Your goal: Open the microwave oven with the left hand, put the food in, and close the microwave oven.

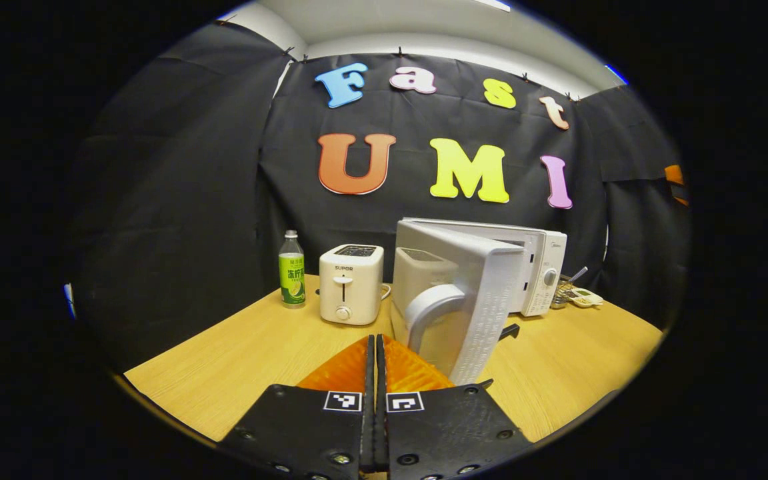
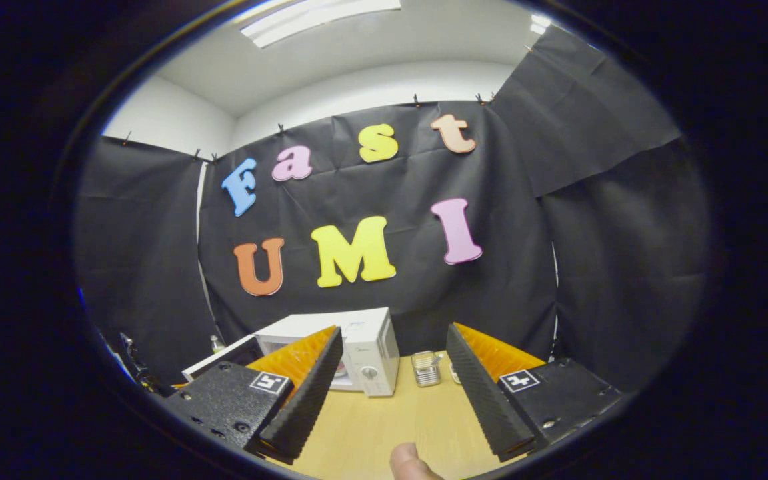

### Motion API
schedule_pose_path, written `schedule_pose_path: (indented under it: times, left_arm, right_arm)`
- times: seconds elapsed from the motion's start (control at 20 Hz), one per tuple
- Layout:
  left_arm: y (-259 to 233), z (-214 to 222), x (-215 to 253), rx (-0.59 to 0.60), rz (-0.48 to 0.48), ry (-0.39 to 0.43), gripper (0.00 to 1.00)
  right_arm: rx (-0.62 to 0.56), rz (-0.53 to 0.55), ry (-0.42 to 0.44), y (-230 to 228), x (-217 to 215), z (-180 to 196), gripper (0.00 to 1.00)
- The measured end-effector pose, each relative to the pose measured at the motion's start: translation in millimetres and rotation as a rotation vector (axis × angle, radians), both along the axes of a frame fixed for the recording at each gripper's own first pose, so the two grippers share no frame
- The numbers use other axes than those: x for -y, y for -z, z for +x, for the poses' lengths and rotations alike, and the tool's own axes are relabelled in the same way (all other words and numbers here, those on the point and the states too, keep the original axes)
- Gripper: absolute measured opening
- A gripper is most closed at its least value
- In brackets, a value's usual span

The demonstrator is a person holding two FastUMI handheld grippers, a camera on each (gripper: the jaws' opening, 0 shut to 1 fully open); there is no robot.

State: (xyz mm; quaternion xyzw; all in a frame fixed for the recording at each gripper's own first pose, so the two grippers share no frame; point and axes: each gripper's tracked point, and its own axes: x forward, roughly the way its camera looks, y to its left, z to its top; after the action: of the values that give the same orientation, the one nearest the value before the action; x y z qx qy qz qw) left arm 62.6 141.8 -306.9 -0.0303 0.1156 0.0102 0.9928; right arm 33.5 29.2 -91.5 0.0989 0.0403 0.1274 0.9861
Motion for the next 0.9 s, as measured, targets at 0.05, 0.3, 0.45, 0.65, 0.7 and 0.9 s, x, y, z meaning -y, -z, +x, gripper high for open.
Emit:
schedule_pose_path:
  times: [0.05,0.3,0.45,0.65,0.7,0.9]
  left_arm:
    - [1.1,0.1,2.8,0.0,-0.006,0.01,0.0]
    - [-1.4,5.6,31.8,0.038,-0.016,0.064,0.0]
    - [1.0,13.3,59.8,0.049,-0.035,0.122,0.0]
    - [8.6,32.6,95.6,0.053,-0.04,0.197,0.0]
    - [9.8,36.1,104.3,0.053,-0.047,0.215,0.0]
    - [14.0,57.0,136.9,0.07,-0.054,0.275,0.0]
  right_arm:
    - [0.005,-0.011,0.006,-1.6,4.5,-6.2,0.99]
    - [0.025,-0.032,0.011,-10.4,19.8,-45.0,0.99]
    - [0.019,-0.025,0.01,-13.1,30.9,-63.6,0.99]
    - [0.036,-0.071,0.023,-19.4,42.7,-84.3,0.99]
    - [0.043,-0.086,0.023,-19.4,44.3,-89.0,0.99]
    - [0.056,-0.077,-0.011,-21.0,45.2,-107.7,0.99]
